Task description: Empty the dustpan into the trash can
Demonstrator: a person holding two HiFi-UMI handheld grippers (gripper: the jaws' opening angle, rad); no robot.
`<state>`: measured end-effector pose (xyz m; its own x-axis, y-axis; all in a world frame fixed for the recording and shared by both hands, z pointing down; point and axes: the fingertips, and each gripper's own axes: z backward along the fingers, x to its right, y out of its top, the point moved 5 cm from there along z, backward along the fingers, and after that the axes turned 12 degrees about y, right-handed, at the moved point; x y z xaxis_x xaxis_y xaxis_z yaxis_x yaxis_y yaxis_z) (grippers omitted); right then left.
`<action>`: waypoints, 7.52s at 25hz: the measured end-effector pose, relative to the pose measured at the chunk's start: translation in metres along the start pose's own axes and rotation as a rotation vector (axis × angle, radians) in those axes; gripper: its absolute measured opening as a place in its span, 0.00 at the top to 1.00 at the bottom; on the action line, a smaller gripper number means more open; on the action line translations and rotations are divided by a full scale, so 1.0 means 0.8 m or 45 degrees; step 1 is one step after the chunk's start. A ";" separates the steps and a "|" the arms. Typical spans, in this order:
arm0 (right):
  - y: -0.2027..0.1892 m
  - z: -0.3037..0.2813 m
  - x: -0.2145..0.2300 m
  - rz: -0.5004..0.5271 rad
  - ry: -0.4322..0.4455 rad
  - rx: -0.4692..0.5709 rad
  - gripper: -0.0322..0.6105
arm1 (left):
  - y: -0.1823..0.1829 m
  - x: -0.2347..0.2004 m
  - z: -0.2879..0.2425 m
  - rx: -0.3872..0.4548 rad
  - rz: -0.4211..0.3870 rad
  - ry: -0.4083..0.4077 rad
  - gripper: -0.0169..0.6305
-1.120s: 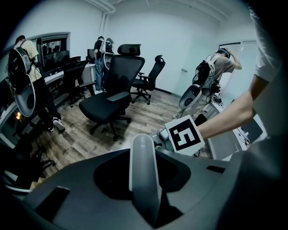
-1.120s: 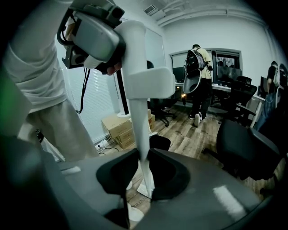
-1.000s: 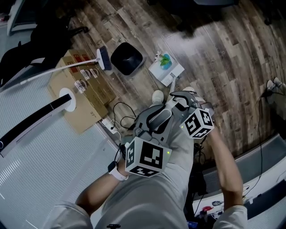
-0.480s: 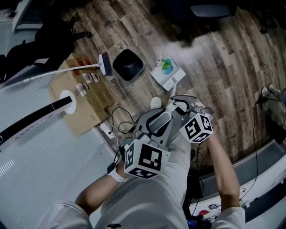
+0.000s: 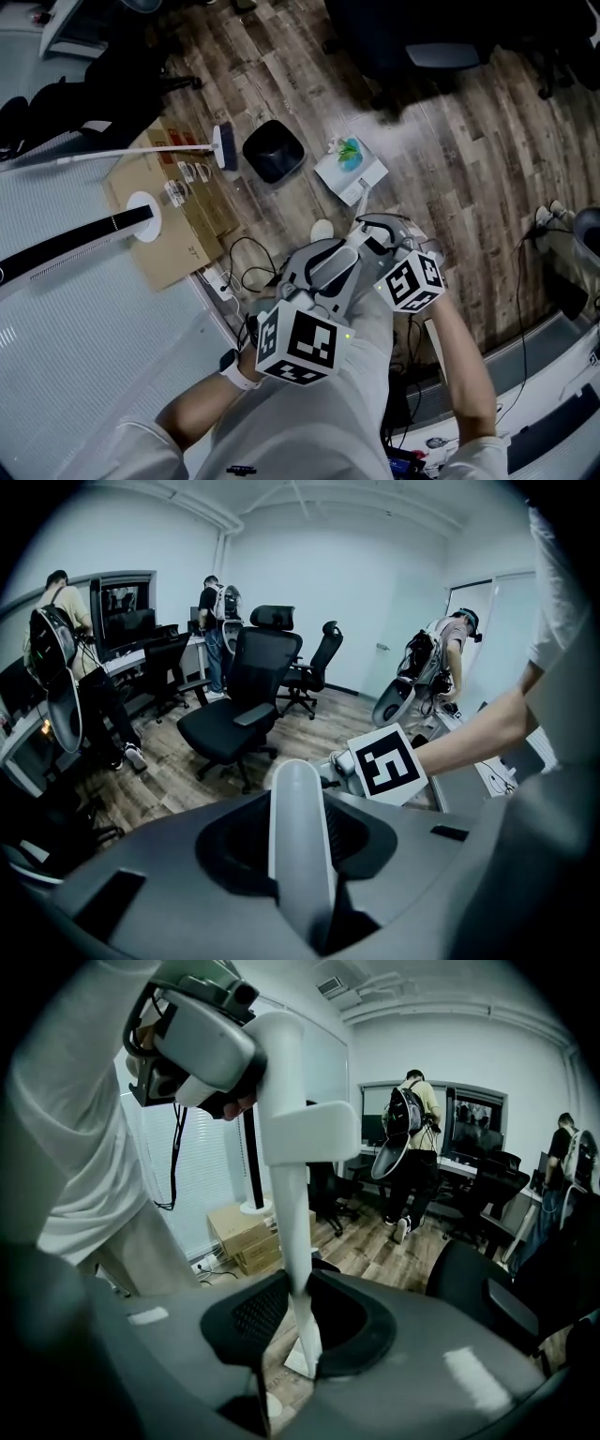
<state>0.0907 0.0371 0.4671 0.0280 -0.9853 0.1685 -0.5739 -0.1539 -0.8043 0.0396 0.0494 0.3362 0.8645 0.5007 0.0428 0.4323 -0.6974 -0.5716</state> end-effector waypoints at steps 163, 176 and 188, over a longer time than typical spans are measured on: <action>0.090 -0.076 0.063 0.106 -0.085 -0.049 0.81 | -0.013 -0.138 0.019 0.238 0.231 0.185 0.81; 0.003 -0.113 0.110 -0.036 -0.077 -0.035 0.81 | -0.027 -0.131 -0.089 0.137 0.206 0.164 0.81; -0.039 -0.127 0.143 -0.153 -0.106 -0.019 0.81 | -0.019 -0.128 -0.151 0.047 0.145 0.159 0.81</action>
<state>0.0289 -0.0633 0.5690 0.1645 -0.9627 0.2147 -0.5744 -0.2704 -0.7726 -0.0249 -0.0531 0.4393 0.9335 0.3505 0.0759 0.3219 -0.7256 -0.6081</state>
